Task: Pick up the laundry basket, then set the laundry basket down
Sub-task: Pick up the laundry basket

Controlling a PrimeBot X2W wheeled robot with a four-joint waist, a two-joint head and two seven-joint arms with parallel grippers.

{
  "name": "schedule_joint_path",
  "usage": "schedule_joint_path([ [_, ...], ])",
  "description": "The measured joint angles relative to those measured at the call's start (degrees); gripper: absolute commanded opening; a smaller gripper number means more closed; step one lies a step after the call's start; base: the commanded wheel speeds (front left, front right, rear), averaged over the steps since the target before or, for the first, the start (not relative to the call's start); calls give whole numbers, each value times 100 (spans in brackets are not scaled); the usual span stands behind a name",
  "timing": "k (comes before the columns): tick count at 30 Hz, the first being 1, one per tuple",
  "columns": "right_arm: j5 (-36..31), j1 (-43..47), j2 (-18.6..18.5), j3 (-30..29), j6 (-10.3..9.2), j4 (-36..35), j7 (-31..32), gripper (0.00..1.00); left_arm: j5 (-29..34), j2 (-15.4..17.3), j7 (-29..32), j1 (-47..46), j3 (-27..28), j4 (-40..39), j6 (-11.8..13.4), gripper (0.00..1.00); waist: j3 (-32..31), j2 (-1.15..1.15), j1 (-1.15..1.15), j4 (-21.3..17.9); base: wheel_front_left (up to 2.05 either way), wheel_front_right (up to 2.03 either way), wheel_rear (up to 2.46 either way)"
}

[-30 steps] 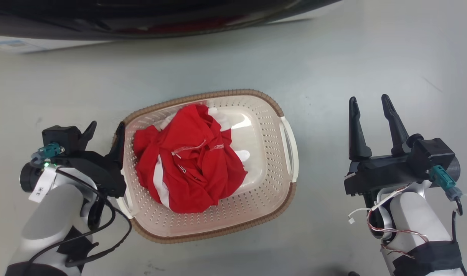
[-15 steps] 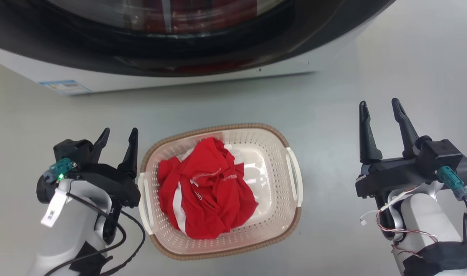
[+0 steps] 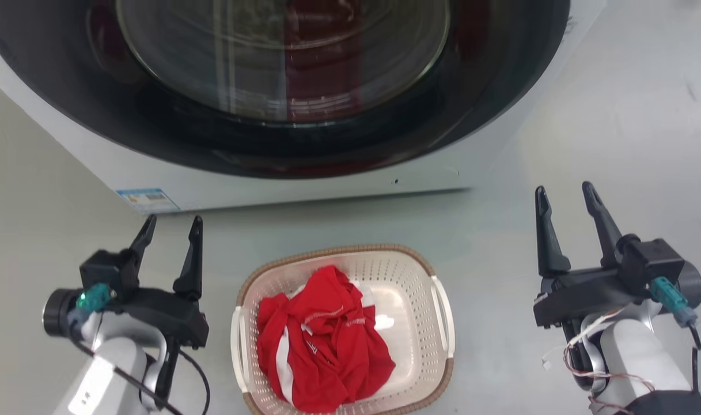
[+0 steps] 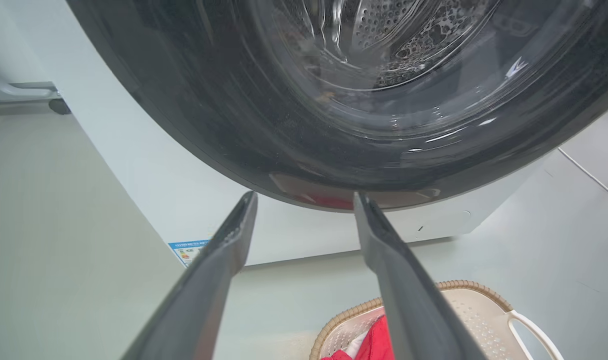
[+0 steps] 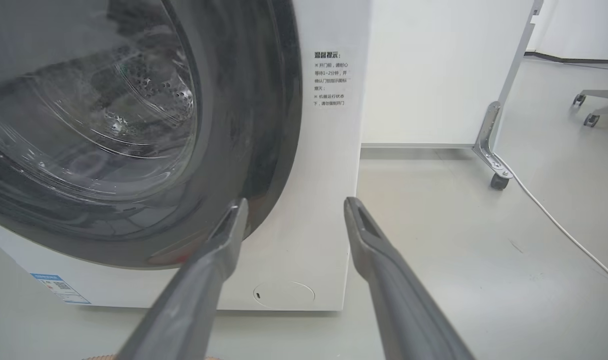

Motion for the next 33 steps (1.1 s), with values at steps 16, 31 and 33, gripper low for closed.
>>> schedule_joint_path([
  [16, -48, 1233, -23, 51, 16, -261, 1, 100, 468, 202, -15, 1685, 247, -1623, 490, 100, -1244, -1, 0, 22, 0, 0, 0],
  [31, -49, 1891, -37, 93, -27, -557, 1, 100, 612, 193, -15, 2640, 388, -2340, 638, 100, -1782, -1, 1, -28, 0, 0, 0],
  [33, -49, 1955, -37, 98, -51, -609, 1, 100, 621, 191, -15, 2718, 399, -2405, 639, 100, -1797, -1, 1, -42, 0, 0, 0],
])
